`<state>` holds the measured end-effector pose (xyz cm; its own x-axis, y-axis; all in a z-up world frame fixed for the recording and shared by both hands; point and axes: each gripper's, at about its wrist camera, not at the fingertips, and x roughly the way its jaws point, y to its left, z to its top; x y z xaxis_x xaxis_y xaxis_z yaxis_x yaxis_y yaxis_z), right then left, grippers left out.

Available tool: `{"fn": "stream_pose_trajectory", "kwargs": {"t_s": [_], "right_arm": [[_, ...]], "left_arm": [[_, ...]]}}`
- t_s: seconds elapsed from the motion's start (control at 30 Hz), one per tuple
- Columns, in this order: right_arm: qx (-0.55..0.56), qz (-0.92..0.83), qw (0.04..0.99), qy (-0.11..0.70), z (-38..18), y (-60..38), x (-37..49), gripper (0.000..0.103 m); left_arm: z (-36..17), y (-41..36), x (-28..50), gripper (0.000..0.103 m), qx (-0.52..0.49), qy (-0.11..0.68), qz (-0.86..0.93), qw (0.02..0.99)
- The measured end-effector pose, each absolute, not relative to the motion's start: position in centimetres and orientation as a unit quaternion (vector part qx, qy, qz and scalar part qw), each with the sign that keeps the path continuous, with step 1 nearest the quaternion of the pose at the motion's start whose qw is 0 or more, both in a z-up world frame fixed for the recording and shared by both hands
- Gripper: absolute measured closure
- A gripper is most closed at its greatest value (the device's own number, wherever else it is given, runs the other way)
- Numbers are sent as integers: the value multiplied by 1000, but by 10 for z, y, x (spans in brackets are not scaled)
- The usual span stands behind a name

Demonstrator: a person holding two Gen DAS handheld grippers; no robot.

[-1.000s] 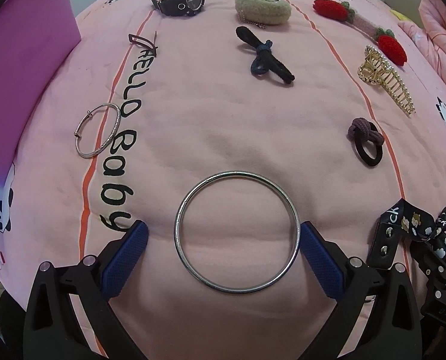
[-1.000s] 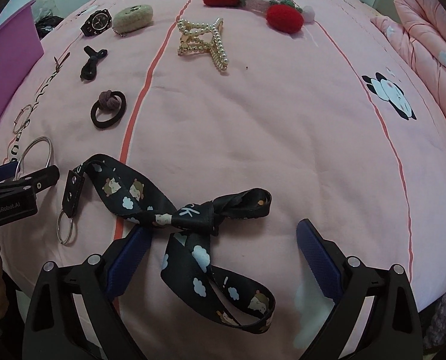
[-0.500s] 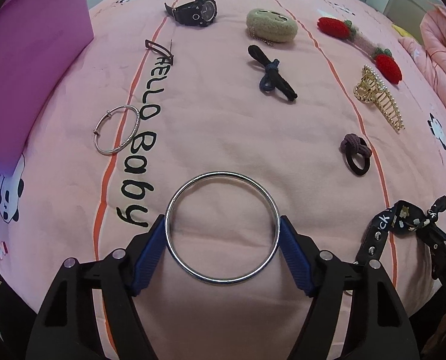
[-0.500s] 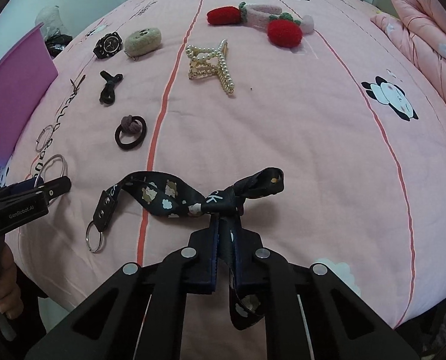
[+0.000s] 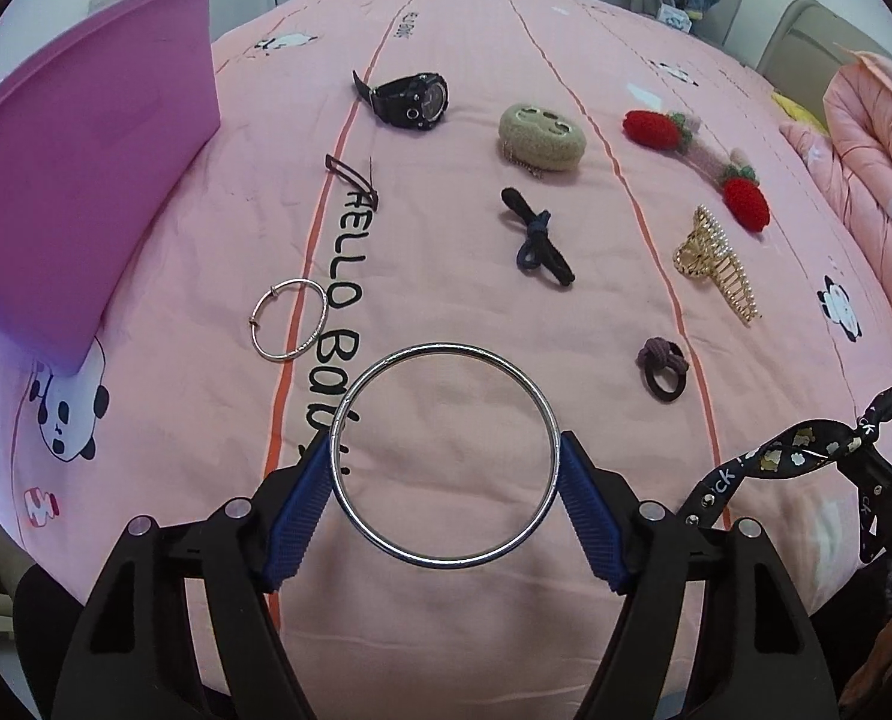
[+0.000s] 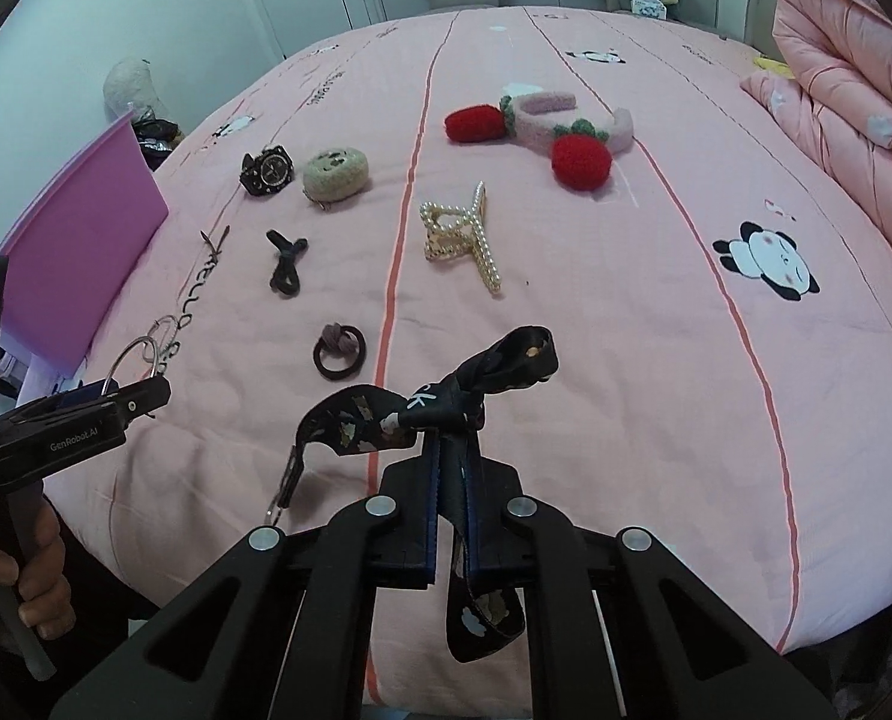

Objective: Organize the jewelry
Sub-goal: 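Carry the silver ring and black lanyard over the purple tub with both tools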

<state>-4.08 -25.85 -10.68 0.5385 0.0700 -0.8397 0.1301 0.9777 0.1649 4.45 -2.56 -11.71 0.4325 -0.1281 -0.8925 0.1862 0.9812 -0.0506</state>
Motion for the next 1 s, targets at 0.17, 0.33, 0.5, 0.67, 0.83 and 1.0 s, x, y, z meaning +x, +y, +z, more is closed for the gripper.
{"fn": "stream_pose_trajectory", "kwargs": {"t_s": [0.17,0.33,0.5,0.67,0.83,1.0], "right_arm": [[102,-5,886,452,-72,-248,-39,96],[97,19,899,426,-37,-230,-29,96],[104,66,908,401,-2,-200,0,96],[93,137,914,369,39,-146,42,96],[82,217,909,346,76,-74,93,96],[68,279,896,338,102,-3,142,96]], "left_arm": [[-89,-17,39,32,16,505,-95,858],[-54,-3,33,32,6,483,-92,871],[-16,22,38,32,-6,460,-80,884],[29,65,51,32,-20,429,-57,901],[66,119,80,32,-24,407,-13,913],[82,180,117,32,-36,407,42,912]]}}
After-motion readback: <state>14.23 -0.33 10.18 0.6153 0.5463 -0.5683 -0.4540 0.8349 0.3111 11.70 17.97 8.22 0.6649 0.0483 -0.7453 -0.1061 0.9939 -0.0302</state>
